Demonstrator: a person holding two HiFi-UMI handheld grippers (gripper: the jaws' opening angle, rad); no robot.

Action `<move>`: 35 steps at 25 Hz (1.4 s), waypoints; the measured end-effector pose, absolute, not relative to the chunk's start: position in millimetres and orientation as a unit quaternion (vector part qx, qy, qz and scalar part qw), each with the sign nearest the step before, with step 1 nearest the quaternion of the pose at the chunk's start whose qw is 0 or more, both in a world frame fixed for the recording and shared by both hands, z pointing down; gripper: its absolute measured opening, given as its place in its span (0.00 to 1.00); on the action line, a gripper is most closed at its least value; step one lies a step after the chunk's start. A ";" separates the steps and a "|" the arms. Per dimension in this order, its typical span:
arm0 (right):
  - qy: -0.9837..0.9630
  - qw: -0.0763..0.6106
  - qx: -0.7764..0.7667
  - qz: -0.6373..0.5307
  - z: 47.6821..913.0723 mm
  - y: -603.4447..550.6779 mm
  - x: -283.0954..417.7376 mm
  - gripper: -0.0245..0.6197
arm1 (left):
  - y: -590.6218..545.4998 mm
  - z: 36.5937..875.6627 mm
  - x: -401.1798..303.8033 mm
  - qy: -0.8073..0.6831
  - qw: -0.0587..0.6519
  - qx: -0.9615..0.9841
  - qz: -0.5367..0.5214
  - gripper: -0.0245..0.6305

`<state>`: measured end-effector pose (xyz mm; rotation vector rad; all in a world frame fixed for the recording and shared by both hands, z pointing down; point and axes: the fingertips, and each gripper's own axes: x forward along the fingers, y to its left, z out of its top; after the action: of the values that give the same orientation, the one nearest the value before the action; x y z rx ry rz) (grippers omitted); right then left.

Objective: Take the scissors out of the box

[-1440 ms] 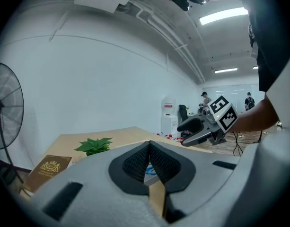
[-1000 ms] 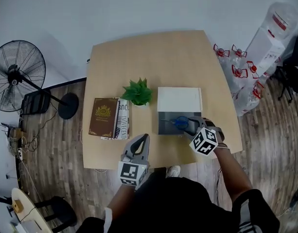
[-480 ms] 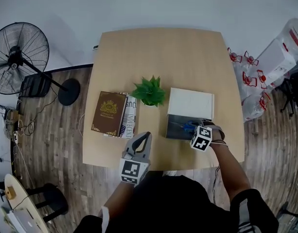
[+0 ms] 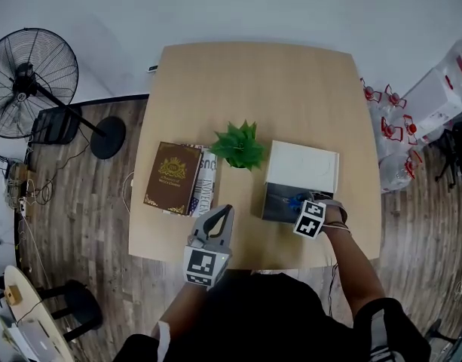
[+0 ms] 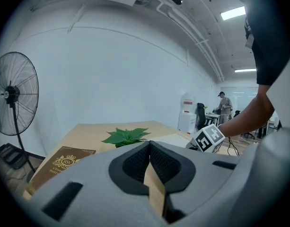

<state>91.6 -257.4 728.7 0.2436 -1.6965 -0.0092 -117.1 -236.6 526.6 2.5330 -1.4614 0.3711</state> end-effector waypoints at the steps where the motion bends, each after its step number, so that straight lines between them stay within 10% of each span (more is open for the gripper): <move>1: -0.747 0.656 0.104 0.000 730.1 -256.5 91.9 0.20 | -237.2 526.7 -119.1 -0.495 0.096 0.855 0.126 0.03; 21: -0.768 0.612 0.170 -0.084 667.1 -240.9 104.1 0.15 | -225.8 525.2 -101.5 -0.480 0.091 0.863 0.127 0.03; 35: -0.818 0.362 0.423 -0.147 519.1 -239.1 93.4 0.15 | -225.2 502.7 -72.0 -0.461 0.071 0.877 0.112 0.03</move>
<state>93.4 -239.1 519.1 1.0893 -2.1056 -0.3781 -72.0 -225.2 502.7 2.6386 -1.3876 0.3379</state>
